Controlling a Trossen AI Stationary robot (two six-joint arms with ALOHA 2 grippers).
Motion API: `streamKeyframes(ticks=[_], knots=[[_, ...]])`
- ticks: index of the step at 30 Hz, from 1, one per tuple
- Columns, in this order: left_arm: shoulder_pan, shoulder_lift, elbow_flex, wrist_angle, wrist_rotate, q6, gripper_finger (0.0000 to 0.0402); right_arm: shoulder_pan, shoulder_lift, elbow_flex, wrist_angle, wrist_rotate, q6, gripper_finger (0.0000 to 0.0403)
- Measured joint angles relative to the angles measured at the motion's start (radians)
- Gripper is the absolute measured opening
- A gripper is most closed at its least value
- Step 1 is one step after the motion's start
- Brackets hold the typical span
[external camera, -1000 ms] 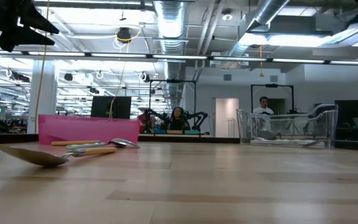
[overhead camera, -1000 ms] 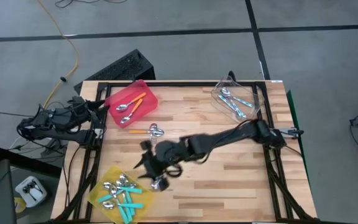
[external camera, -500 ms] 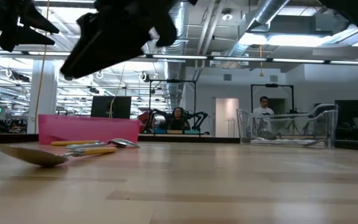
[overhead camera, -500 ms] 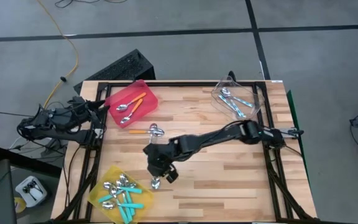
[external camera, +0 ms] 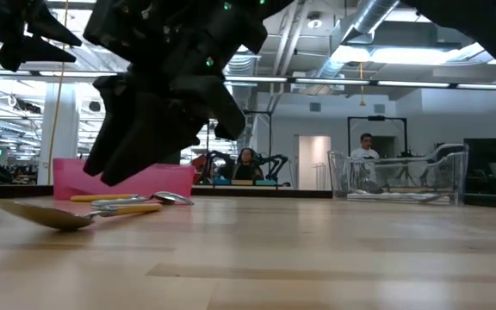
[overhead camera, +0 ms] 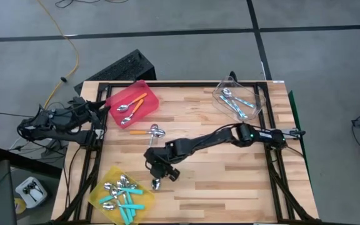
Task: Sort silverware by color (type)
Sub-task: Put the orange spoon into the red bin
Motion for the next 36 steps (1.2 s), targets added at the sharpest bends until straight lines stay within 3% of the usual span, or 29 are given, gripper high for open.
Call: streamKeyframes(ticks=[16, 36], knots=[[0.000, 0.000, 0.000, -0.001, -0.001, 0.000, 0.0205, -0.050, 0.001, 0.000, -0.002, -0.171, -0.049, 0.0191], [0.000, 0.000, 0.000, -0.001, -0.001, 0.000, 0.0205, -0.057, 0.070, -0.001, 0.036, -0.216, -0.037, 0.0191]])
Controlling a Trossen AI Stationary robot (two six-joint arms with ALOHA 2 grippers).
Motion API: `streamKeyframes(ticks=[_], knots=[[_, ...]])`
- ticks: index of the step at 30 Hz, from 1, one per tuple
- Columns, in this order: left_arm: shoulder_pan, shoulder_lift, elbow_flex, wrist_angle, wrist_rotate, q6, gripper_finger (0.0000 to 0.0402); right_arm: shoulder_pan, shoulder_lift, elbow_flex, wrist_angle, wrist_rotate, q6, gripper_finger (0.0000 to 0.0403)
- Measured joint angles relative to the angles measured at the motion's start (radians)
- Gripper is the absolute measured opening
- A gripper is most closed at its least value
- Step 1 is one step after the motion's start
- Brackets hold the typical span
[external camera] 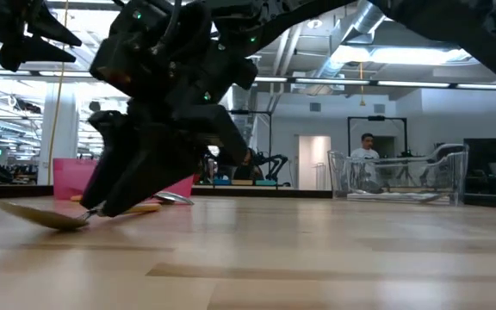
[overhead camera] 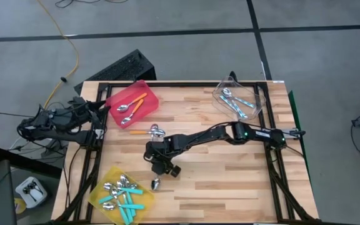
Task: Sort silverware by color (type)
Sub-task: Put the orange spoon into the red bin
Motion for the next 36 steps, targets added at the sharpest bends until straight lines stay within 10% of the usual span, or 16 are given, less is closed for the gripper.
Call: streamKeyframes(ticks=[19, 36], knots=[[0.000, 0.000, 0.000, 0.001, 0.000, 0.001, 0.0205, -0.042, -0.011, -0.033, -0.076, 0.094, 0.104, 0.0076], [0.000, 0.000, 0.000, 0.000, 0.000, 0.000, 0.0205, -0.034, -0.015, -0.054, 0.037, 0.216, 0.559, 0.0073]])
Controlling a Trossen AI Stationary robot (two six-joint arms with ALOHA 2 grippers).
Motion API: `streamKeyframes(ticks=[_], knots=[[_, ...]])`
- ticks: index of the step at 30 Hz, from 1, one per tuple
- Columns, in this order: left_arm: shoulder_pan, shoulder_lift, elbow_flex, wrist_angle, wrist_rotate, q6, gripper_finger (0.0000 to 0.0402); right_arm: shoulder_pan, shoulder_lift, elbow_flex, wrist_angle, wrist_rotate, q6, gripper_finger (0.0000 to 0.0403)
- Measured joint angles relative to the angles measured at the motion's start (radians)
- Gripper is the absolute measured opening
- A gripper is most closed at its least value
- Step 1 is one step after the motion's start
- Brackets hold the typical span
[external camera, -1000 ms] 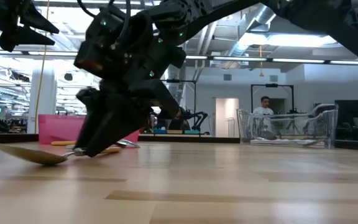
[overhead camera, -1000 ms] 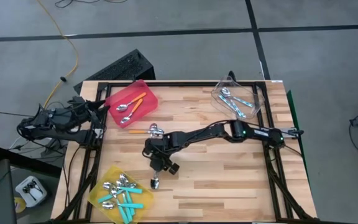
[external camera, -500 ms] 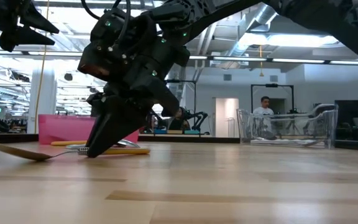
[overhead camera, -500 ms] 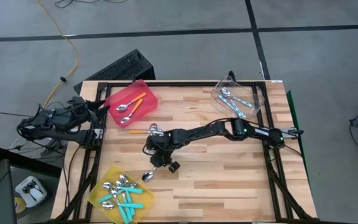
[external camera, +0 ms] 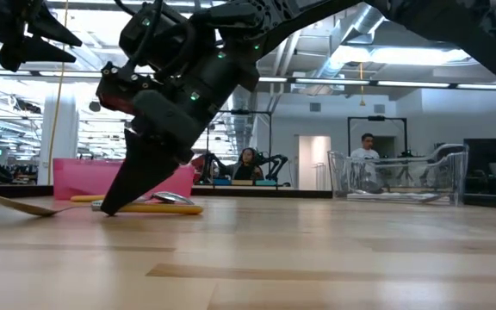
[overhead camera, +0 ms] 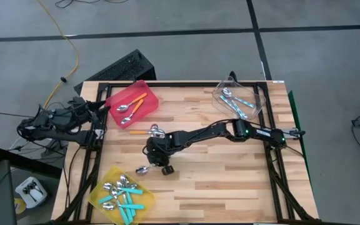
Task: Sort silverware by color (type)
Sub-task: Put the orange spoon into the red bin
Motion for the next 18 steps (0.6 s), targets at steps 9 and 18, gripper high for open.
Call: streamKeyframes(ticks=[9, 18], knots=[[0.000, 0.000, 0.000, 0.000, 0.000, 0.000, 0.0205, 0.031, 0.003, -0.001, 0.075, 0.146, 0.160, 0.0073], [0.000, 0.000, 0.000, 0.000, 0.000, 0.000, 0.0205, 0.042, 0.006, 0.041, 0.099, 0.211, 0.275, 0.0073]])
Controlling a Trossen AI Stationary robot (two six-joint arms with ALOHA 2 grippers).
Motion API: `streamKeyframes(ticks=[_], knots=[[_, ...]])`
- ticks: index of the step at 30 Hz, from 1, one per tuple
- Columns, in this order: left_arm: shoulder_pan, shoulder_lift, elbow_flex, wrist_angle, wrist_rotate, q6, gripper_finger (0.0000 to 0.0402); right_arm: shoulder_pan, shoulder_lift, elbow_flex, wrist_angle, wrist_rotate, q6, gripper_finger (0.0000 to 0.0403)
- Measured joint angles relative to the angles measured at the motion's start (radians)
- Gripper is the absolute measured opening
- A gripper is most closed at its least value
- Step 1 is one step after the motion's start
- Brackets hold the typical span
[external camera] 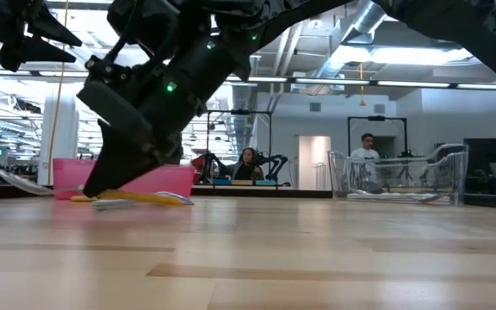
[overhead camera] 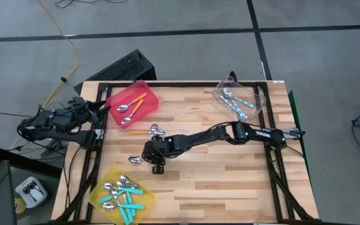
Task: Sort silverware by color (type)
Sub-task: Put the orange spoon into the red bin
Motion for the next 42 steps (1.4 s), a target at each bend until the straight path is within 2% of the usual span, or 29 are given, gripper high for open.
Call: streamKeyframes(ticks=[8, 23, 42], knots=[[0.000, 0.000, 0.000, 0.000, 0.000, 0.000, 0.0205, 0.000, 0.000, 0.064, 0.003, 0.004, 0.055, 0.0073], [0.000, 0.000, 0.000, 0.000, 0.000, 0.000, 0.0205, -0.060, -0.003, 0.187, 0.002, 0.196, 0.024, 0.0075], [0.000, 0.000, 0.000, 0.000, 0.000, 0.000, 0.0205, -0.265, -0.005, 0.209, 0.050, 0.198, 0.035, 0.0076]])
